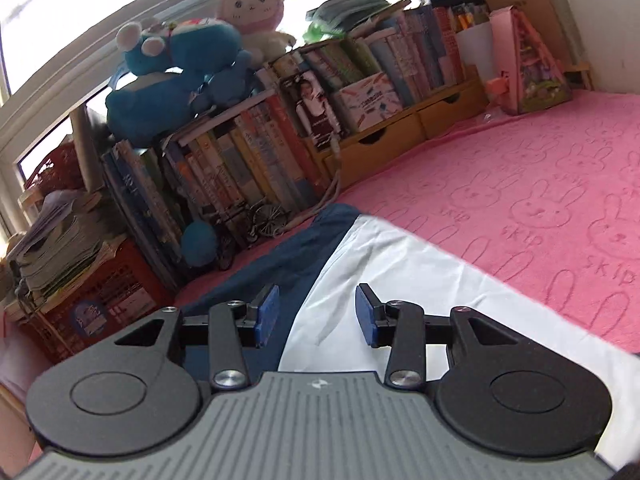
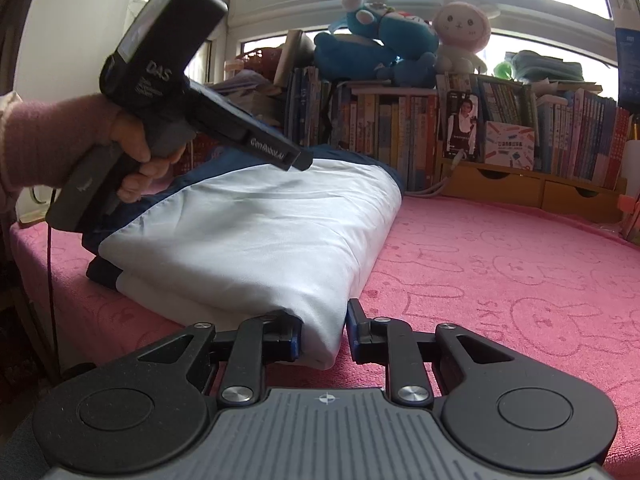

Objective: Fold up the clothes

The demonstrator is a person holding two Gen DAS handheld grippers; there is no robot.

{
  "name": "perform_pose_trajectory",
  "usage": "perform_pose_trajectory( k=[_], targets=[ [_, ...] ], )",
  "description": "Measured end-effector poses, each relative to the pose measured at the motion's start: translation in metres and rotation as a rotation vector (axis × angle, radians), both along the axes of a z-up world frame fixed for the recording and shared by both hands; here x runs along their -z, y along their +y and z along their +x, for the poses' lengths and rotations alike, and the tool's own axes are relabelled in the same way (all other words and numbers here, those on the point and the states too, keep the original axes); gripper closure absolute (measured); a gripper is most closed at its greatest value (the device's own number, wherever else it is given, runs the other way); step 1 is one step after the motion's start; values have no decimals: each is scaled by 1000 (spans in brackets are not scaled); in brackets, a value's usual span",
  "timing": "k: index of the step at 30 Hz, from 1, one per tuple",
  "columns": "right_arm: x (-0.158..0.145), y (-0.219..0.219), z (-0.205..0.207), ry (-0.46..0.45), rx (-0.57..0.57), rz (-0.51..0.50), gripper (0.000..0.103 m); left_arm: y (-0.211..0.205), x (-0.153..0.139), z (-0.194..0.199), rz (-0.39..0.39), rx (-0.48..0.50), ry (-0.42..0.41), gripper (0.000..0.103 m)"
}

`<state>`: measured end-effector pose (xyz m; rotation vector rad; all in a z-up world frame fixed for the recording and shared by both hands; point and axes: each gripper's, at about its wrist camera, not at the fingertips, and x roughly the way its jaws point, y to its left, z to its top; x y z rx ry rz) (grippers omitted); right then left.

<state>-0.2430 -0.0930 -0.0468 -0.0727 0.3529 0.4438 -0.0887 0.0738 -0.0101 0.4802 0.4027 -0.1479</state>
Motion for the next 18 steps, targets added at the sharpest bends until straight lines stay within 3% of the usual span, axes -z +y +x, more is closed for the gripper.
perform_pose_trajectory(
  k=[3,8,10,14,18],
  targets=[
    [3,-6,4,27,-19,30,78,39,12,0,-89,-85,-3,55],
    [1,-15,11,74,-69,66,76,73,12,-2,-90,-221,-33,53],
    [-2,-21,16,106,-103,82,75,88,15,3,-135,-277,-10,53],
    [-13,-49,30,264,-225,172,71,98,17,10,-173,-298,38,55],
    [-28,-94,48,437,-325,337,60,105,19,15,-208,-286,77,54]
  ],
)
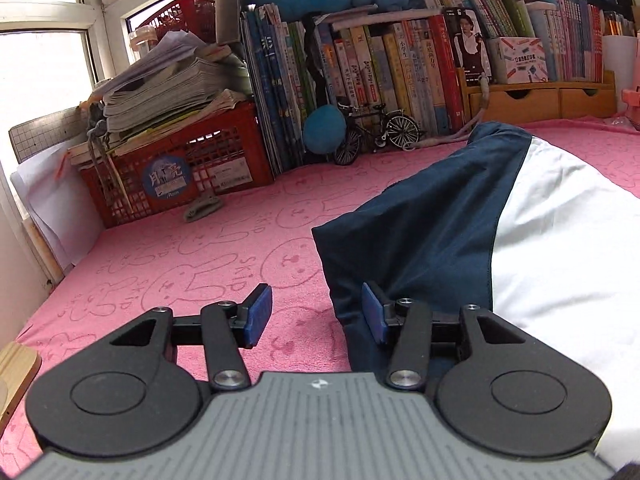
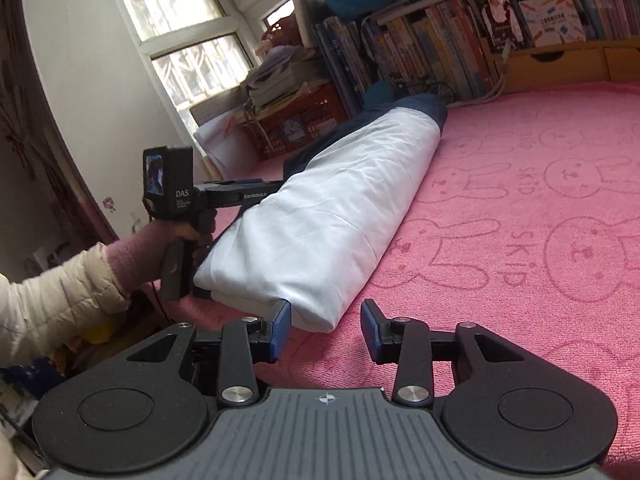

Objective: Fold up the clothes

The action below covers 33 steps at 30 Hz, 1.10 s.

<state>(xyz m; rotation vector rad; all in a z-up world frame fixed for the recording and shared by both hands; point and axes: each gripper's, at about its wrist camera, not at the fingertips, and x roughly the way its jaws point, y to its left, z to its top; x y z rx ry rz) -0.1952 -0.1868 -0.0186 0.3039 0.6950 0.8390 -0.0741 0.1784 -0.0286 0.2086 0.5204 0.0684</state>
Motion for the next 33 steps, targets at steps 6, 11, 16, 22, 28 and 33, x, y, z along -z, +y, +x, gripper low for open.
perform_pose_trajectory(
  k=[6,11,16,22,28,33],
  targets=[
    [-42,-26,21,-68,110,26,41,13,2,6,-87,-10,50,51],
    [-54,36,59,-272,193,-229,50,12,2,7,-86,-21,55,49],
    [-46,106,98,-335,109,-298,60,11,3,7,-78,-28,55,48],
    [-23,167,112,-386,-9,-463,60,13,4,9,-96,-34,67,46],
    [-30,135,114,-378,22,-326,55,31,-8,4,-140,-56,31,37],
    [-21,92,165,-193,186,-179,48,30,-61,12,-252,60,-26,31]
  ],
)
